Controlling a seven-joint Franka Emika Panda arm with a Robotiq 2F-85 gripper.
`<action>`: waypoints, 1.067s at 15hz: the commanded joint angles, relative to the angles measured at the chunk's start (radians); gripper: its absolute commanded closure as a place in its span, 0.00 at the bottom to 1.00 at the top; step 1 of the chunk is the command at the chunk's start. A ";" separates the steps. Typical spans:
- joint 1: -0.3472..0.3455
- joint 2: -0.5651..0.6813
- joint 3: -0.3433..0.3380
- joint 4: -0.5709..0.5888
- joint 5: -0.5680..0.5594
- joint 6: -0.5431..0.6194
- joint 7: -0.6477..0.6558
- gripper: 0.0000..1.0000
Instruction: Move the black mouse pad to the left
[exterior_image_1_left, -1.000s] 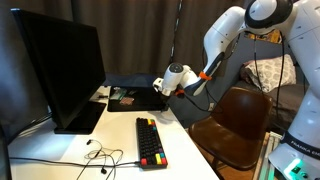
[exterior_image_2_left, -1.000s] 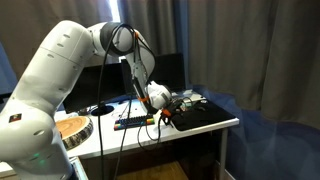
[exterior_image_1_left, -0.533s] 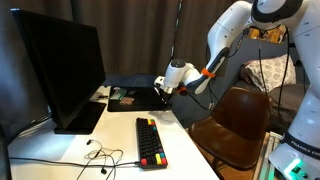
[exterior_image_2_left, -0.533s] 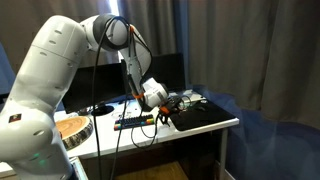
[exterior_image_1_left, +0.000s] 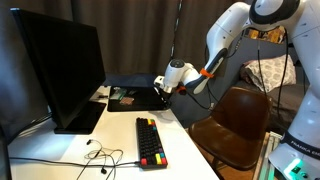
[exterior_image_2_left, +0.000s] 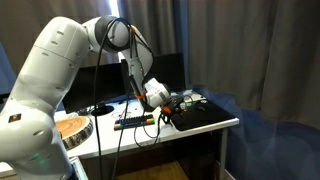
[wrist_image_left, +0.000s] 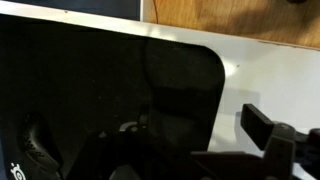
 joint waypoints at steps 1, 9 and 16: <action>0.008 0.045 -0.015 0.060 -0.032 0.016 0.011 0.21; -0.017 0.119 0.010 0.105 0.018 0.026 -0.043 0.22; -0.009 0.141 -0.006 0.130 -0.001 0.024 -0.017 0.43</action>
